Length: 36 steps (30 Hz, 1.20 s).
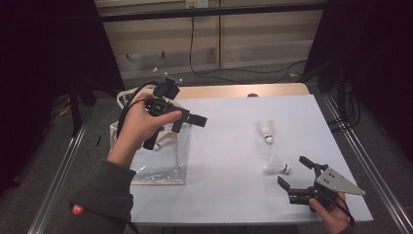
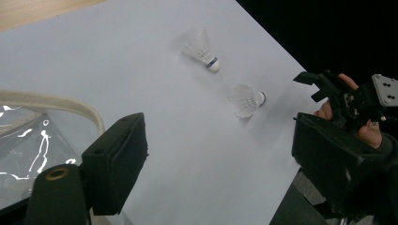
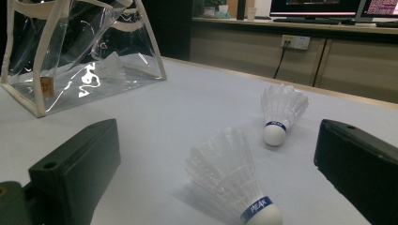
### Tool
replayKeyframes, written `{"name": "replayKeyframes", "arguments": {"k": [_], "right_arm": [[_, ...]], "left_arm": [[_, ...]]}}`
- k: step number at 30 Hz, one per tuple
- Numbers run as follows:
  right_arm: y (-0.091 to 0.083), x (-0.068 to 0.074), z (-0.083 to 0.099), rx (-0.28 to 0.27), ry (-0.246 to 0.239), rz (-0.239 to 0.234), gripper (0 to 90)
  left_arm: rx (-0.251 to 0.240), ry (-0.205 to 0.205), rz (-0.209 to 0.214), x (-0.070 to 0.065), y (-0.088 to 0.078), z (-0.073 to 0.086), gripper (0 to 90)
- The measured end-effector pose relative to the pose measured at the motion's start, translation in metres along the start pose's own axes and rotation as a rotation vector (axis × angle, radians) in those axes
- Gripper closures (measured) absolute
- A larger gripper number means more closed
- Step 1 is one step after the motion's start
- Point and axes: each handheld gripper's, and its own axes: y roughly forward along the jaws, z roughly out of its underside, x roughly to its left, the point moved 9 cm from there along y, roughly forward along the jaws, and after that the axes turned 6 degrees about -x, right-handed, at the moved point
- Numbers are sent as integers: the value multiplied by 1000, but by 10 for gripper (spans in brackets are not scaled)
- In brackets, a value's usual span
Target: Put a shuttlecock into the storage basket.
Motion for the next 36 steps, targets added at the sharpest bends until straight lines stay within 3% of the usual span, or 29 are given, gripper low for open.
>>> {"name": "replayKeyframes", "arguments": {"k": [36], "right_arm": [[1, 0, 1, 5, -2, -2, 7]], "left_arm": [[28, 54, 74, -25, 37, 22, 136]]}}
